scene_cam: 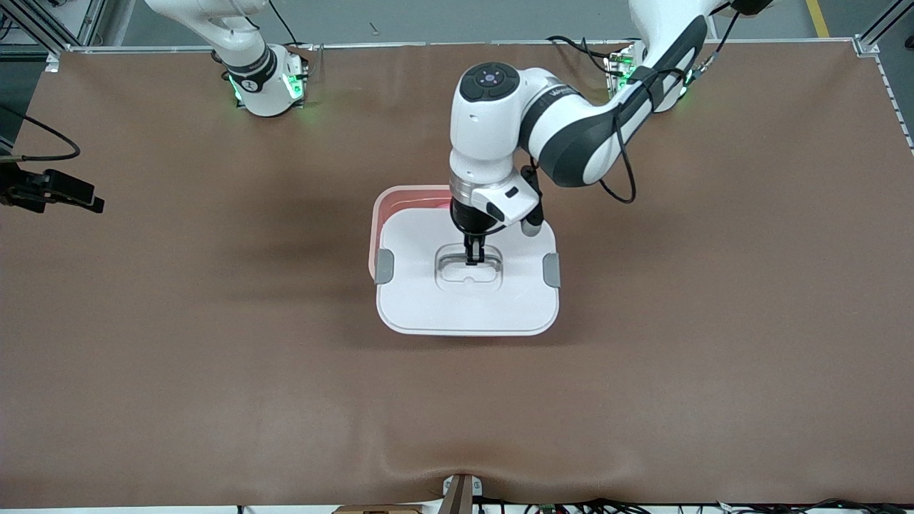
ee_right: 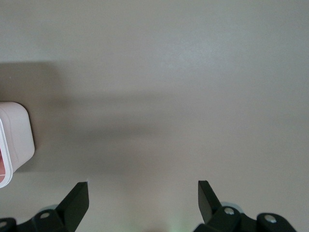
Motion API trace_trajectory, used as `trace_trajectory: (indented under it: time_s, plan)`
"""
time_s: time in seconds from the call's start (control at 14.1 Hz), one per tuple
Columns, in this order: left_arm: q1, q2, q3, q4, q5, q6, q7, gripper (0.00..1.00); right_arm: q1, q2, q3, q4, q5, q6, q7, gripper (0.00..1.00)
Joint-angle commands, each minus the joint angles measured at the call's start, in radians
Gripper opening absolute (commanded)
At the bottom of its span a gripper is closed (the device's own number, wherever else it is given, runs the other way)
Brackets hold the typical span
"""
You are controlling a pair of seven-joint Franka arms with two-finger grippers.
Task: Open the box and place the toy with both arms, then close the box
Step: 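Carry the white lid over the box and lower it with the left gripper, then press the lid down onto the box with the left gripper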
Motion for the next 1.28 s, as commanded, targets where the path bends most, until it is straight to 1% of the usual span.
trace_trajectory:
  time_s: [0.0,0.21,0.35,0.5,0.71,1.21]
  plan:
    - [-0.024,0.009,0.006,0.012,0.032,-0.015,-0.060,0.00,0.004,0.000,-0.004,0.017,0.010,-0.008,0.018,1.00]
    - [-0.053,0.004,0.006,-0.025,0.032,-0.067,-0.085,0.00,0.005,0.000,-0.005,0.017,0.008,-0.003,0.023,1.00]
    - [-0.066,-0.001,0.006,-0.051,0.032,-0.070,-0.115,0.00,0.010,0.002,-0.005,0.017,-0.006,0.000,0.023,1.00]
    - [-0.082,-0.002,0.006,-0.056,0.032,-0.070,-0.155,0.00,0.005,-0.001,-0.005,0.017,0.000,0.002,0.023,1.00]
    - [-0.089,-0.011,0.006,-0.105,0.046,-0.070,-0.195,0.00,0.004,0.000,-0.005,0.014,0.005,0.002,0.024,1.00]
    - [-0.103,-0.007,0.004,-0.105,0.073,-0.028,-0.220,0.00,-0.001,-0.003,-0.005,0.012,0.008,0.005,0.024,1.00]
